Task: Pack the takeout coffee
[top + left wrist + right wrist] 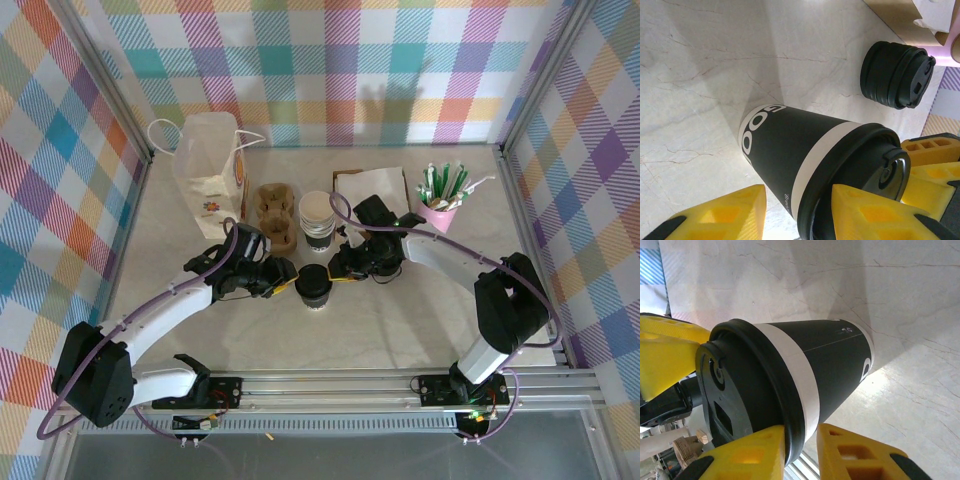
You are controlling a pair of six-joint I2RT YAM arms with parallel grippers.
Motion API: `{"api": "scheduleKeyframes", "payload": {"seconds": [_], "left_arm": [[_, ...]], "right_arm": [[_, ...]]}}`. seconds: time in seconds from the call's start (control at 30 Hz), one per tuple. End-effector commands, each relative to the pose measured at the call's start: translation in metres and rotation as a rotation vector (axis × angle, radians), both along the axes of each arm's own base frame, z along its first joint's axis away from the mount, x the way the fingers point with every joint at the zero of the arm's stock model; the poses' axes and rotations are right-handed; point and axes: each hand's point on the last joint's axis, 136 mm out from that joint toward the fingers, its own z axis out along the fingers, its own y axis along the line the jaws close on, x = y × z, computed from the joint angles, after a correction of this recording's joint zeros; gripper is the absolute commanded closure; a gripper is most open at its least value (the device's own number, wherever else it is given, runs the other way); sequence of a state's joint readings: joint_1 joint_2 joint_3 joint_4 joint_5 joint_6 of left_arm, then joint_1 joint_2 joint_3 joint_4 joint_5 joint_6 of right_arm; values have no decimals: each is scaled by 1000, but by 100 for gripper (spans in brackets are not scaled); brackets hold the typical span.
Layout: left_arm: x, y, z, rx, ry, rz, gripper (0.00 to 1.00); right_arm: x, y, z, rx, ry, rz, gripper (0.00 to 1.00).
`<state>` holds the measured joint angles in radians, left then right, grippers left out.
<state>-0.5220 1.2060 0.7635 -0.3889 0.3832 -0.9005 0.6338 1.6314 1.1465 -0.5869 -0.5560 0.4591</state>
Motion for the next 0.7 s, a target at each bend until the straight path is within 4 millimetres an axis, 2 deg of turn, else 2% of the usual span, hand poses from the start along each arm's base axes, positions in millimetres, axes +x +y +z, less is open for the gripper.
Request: {"api": "scheduleKeyframes", "payload": {"seconds": [0.0, 0.53, 0.67], "left_arm": [[-4, -1, -4, 4, 11, -9, 61], [-10, 6, -11, 12, 12, 13, 61], [-10, 5, -10, 11, 11, 10, 61]], "right_arm": [[-12, -3, -21, -20, 60, 20, 79], [-23, -16, -58, -79, 90, 25, 80], [-21, -12, -52, -60, 90, 29, 79]]}}
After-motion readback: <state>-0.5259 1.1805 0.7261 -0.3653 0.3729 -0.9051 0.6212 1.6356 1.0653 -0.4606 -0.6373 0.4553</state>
